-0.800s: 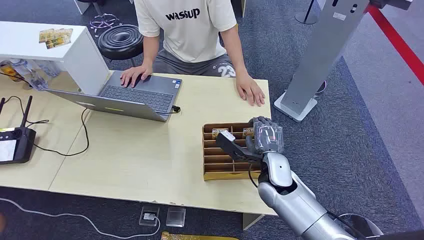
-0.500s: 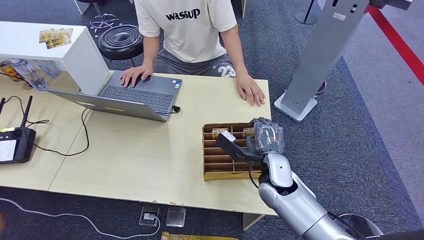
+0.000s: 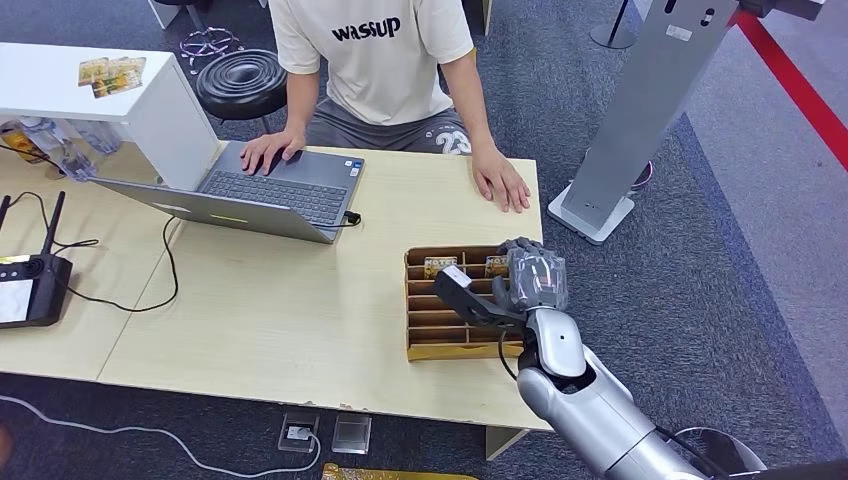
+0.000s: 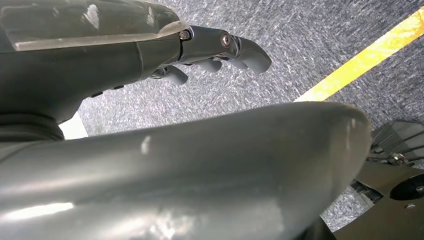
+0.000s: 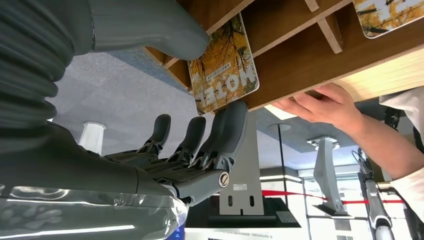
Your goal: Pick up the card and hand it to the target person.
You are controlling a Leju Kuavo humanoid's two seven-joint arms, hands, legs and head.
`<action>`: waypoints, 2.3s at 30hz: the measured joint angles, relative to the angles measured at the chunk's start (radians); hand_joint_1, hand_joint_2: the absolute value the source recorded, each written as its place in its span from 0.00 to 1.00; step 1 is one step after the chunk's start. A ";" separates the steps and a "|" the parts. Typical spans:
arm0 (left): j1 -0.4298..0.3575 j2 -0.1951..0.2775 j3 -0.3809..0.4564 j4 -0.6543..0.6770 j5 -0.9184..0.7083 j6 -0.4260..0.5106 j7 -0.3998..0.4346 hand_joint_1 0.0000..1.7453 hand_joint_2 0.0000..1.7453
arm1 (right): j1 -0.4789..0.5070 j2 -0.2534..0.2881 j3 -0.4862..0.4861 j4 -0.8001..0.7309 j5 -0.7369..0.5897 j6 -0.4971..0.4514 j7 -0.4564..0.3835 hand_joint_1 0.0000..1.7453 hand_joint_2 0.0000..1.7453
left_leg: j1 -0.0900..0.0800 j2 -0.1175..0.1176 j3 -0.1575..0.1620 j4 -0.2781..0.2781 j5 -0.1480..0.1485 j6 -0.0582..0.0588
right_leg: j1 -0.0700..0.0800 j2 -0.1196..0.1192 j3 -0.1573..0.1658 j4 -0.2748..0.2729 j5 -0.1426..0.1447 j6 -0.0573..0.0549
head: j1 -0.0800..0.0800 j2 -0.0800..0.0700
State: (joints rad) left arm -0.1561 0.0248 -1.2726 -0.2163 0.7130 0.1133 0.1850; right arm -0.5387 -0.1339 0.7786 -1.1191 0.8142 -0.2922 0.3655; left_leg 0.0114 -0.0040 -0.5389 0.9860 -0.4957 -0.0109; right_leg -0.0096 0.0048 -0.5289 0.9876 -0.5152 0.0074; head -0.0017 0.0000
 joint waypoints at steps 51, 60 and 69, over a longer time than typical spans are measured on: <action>0.003 0.005 0.000 0.000 0.007 -0.027 -0.016 0.00 1.00 | 0.002 -0.002 -0.004 0.012 -0.015 0.007 -0.021 0.90 1.00 | 0.000 0.000 0.000 0.000 0.000 0.000 | 0.000 0.000 0.000 0.000 0.000 0.000 | 0.000 0.000; 0.003 0.005 0.000 0.000 0.013 -0.026 -0.026 0.00 1.00 | 0.002 -0.002 -0.006 0.012 -0.021 0.008 -0.030 0.90 1.00 | 0.000 0.000 0.000 0.000 0.000 0.000 | 0.000 0.000 0.000 0.000 0.000 0.000 | 0.000 0.000; 0.005 0.006 0.000 0.000 0.016 -0.022 -0.024 0.00 1.00 | -0.003 -0.010 -0.015 -0.036 -0.066 0.068 -0.026 0.90 1.00 | 0.000 0.000 0.000 0.000 0.000 0.000 | 0.000 0.000 0.000 0.000 0.000 0.000 | 0.000 0.000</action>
State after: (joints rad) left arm -0.1512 0.0310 -1.2726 -0.2163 0.7295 0.0911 0.1610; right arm -0.5418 -0.1434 0.7631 -1.1554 0.7480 -0.2242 0.3390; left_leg 0.0114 -0.0040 -0.5390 0.9860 -0.4957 -0.0109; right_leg -0.0096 0.0048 -0.5290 0.9876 -0.5152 0.0074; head -0.0017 0.0000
